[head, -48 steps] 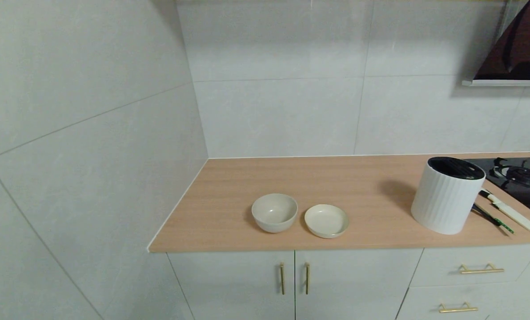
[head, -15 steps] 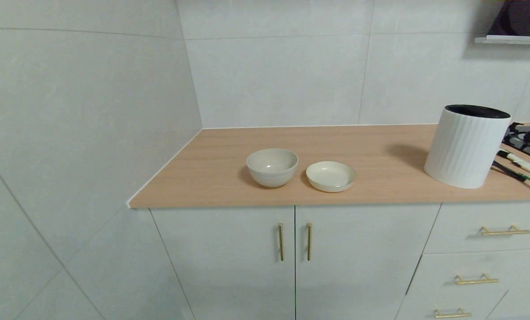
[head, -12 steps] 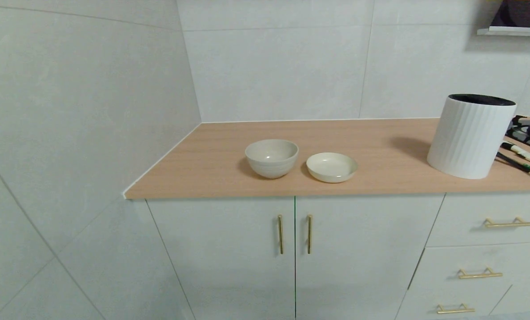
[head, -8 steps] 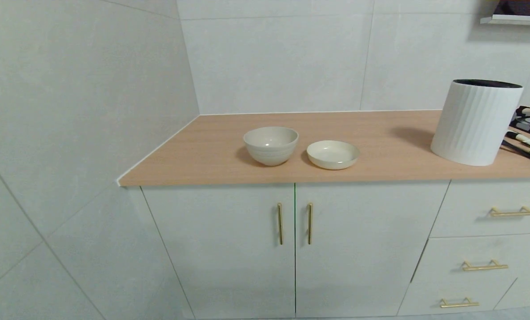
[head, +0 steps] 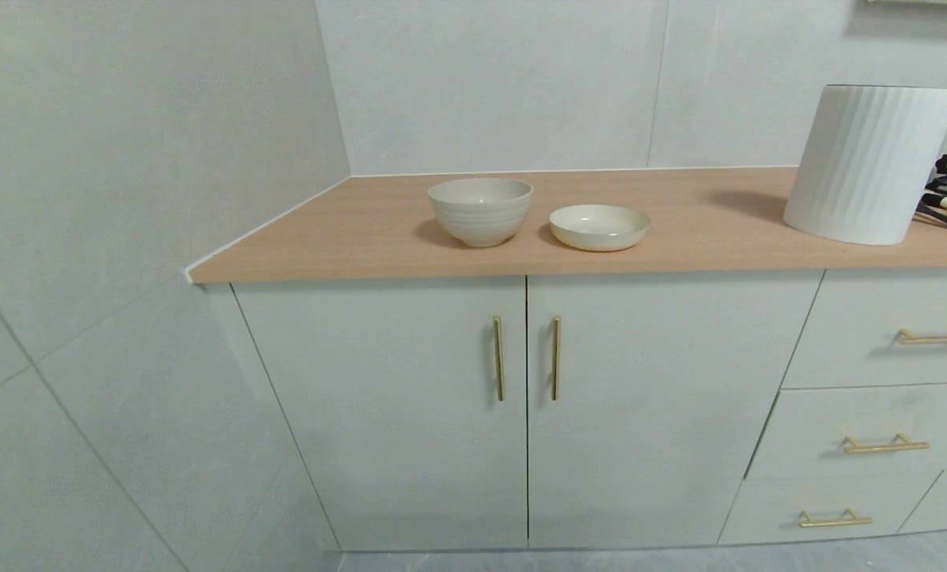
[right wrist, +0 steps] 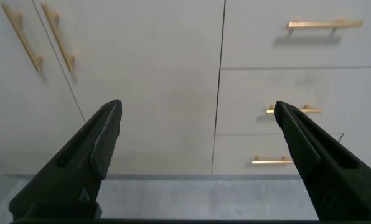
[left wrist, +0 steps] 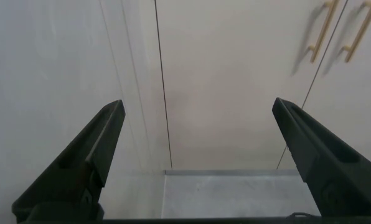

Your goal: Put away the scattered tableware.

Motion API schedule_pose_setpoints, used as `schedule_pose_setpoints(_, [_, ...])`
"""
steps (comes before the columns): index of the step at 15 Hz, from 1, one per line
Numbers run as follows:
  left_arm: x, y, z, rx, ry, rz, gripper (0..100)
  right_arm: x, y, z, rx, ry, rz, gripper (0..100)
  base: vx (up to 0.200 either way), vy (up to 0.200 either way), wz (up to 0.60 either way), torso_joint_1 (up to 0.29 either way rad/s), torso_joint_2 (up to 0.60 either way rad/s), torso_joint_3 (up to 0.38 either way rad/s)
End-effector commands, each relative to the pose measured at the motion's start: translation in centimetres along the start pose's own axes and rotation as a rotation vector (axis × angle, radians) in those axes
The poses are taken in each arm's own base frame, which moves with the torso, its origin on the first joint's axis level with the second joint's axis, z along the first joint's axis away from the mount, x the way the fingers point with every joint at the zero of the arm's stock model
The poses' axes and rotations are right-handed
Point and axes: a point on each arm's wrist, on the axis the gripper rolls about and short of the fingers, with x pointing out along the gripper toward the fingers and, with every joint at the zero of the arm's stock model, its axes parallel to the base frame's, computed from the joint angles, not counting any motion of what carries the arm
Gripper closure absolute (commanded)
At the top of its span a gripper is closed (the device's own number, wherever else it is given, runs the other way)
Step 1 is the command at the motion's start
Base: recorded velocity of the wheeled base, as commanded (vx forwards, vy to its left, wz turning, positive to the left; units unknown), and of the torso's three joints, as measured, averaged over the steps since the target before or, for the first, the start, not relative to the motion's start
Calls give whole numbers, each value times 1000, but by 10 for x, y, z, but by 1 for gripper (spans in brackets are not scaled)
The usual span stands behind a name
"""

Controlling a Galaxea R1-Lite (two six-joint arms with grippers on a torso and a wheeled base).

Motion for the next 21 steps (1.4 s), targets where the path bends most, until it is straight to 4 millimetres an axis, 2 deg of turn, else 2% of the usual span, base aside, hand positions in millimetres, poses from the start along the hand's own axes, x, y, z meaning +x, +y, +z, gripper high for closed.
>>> schedule_pose_setpoints(1, [0,0,0,0,-1,0,0,0,0,0,0,0,0,0,0,0,0,-119,447,330])
schedule_pose_setpoints(4, [0,0,0,0,-1,0,0,0,0,0,0,0,0,0,0,0,0,-59,271,209])
schedule_pose_setpoints(10, [0,0,0,0,-1,0,0,0,0,0,-2,1,0,0,0,0,0,-4,13,7])
schedule_pose_setpoints(14, [0,0,0,0,-1,0,0,0,0,0,-2,0,1,0,200,0,0,-2,0,5])
schedule_pose_setpoints(21, [0,0,0,0,1,0,0,0,0,0,-2,0,1,0,0,0,0,0,0,0])
